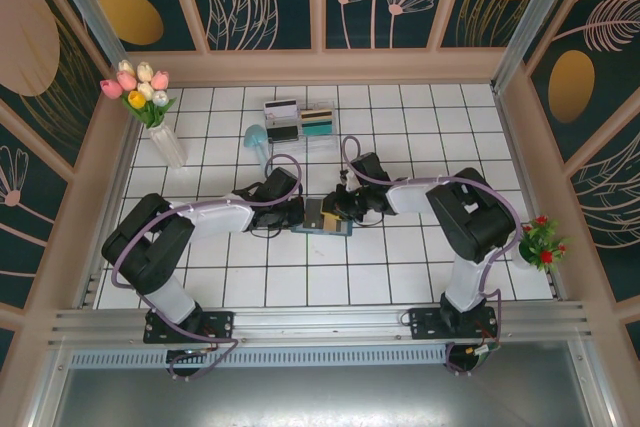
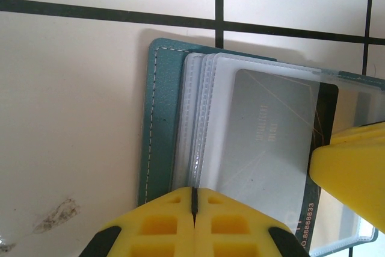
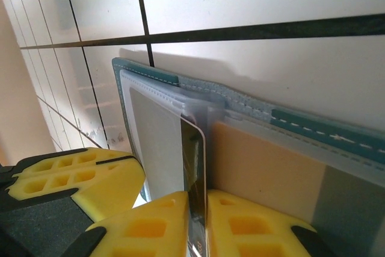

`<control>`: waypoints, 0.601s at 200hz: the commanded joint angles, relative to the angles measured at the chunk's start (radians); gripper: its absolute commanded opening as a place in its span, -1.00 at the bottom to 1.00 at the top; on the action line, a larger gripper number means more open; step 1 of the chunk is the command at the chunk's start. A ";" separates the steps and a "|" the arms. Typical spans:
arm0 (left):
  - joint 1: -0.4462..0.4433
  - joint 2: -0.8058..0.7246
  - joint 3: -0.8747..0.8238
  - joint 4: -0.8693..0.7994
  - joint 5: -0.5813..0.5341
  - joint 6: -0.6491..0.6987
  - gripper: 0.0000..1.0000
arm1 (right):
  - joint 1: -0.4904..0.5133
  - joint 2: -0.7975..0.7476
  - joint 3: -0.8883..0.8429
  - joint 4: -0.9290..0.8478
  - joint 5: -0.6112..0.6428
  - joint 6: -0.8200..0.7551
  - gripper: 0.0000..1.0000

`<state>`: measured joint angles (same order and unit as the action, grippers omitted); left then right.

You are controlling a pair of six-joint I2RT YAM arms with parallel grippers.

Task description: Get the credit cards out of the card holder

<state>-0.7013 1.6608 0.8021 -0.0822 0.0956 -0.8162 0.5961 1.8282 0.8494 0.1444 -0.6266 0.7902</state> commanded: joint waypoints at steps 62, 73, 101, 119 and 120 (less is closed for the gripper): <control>-0.005 0.025 -0.044 -0.077 -0.030 -0.002 -1.00 | -0.044 -0.066 -0.089 0.009 -0.015 -0.056 -0.94; -0.004 0.023 -0.046 -0.078 -0.031 -0.003 -1.00 | -0.043 -0.092 -0.112 0.003 -0.020 -0.067 -0.94; -0.005 0.019 -0.043 -0.077 -0.030 0.000 -1.00 | -0.077 -0.165 -0.152 0.004 -0.042 -0.077 -0.94; -0.005 0.012 -0.028 -0.074 -0.022 0.003 -1.00 | -0.086 -0.220 -0.170 0.029 -0.054 -0.077 -0.94; -0.005 0.011 -0.028 -0.072 -0.021 0.003 -1.00 | -0.087 -0.224 -0.171 0.032 -0.055 -0.078 -0.95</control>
<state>-0.7013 1.6596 0.7944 -0.0742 0.0925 -0.8165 0.5255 1.6894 0.7116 0.1825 -0.6571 0.7433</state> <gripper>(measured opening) 0.057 0.066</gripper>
